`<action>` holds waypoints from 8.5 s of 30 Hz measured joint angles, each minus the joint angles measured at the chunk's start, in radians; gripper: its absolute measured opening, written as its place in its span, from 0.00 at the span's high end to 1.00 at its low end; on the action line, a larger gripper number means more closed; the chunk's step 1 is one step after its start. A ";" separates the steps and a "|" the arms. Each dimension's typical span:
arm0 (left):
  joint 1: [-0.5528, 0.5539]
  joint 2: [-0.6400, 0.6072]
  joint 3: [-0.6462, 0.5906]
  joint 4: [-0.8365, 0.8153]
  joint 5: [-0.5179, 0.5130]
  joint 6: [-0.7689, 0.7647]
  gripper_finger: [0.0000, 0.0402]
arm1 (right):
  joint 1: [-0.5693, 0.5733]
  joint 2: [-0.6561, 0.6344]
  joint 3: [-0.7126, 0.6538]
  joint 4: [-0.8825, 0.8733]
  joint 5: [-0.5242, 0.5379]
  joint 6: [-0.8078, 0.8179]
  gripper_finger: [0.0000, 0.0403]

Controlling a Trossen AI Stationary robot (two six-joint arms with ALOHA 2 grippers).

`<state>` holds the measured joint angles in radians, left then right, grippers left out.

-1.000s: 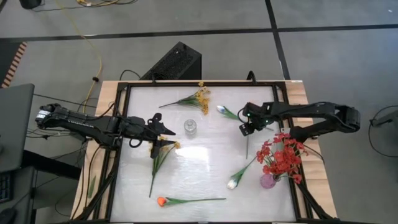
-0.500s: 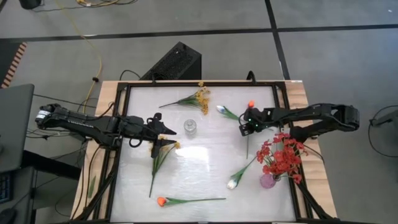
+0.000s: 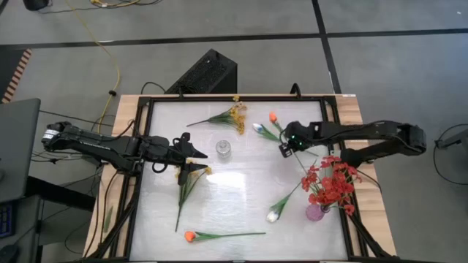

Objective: Sort flowers into vase by color
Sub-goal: Put the top orange flower into the pink vase

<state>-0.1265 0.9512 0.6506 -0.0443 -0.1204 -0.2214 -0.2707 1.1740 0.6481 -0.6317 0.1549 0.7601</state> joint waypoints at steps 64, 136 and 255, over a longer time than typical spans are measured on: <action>0.000 0.000 0.000 0.059 -0.026 0.081 0.60 | 1.268 -0.382 0.383 0.632 0.189 -0.691 0.95; 0.028 0.307 0.004 0.469 0.234 0.118 0.60 | 1.979 0.088 0.410 -0.254 1.416 0.031 0.95; -0.053 1.387 0.904 0.867 0.288 0.112 0.57 | 1.739 0.102 0.410 -0.668 1.140 0.762 0.95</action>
<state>-0.1799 2.3382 1.5541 0.8231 0.1675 -0.1090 1.4681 1.2755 1.0584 -1.3002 1.2951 1.5223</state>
